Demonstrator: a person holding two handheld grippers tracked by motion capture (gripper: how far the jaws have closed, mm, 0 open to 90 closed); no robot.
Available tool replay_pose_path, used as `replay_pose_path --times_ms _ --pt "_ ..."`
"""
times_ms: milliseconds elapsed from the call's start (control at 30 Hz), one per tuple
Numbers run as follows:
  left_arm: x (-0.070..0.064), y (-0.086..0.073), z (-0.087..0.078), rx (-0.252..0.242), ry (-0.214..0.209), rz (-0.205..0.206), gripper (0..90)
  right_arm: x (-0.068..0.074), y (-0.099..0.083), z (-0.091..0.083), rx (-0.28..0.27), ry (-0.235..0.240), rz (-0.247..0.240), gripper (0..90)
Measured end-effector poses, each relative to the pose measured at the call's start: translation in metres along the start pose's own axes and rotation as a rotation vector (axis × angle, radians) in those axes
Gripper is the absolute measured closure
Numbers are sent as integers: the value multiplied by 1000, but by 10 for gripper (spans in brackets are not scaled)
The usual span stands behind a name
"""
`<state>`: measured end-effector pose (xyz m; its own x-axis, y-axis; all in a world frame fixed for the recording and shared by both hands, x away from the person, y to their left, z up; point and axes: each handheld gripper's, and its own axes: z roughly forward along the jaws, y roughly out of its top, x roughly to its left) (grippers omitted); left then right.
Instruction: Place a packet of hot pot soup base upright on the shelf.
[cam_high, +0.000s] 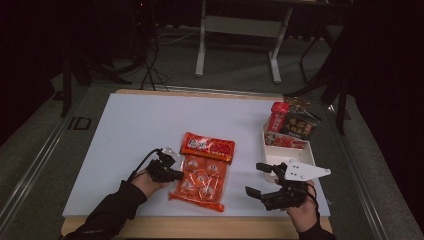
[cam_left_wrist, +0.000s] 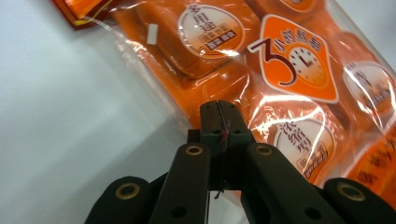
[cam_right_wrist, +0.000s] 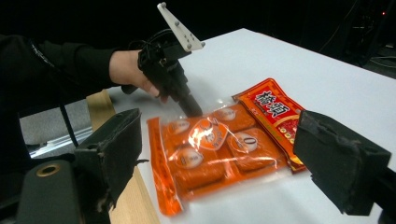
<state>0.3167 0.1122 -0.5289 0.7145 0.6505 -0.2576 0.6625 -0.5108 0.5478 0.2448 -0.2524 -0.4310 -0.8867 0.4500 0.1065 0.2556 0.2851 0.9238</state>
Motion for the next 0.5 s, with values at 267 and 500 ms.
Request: replay_pose_path --times_ms 267,500 --pt "-20 8 12 5 -29 48 900 0 -1 0 0 2 1 154" --pt "-25 9 13 -33 -28 86 899 0 -1 0 3 2 -1 154"
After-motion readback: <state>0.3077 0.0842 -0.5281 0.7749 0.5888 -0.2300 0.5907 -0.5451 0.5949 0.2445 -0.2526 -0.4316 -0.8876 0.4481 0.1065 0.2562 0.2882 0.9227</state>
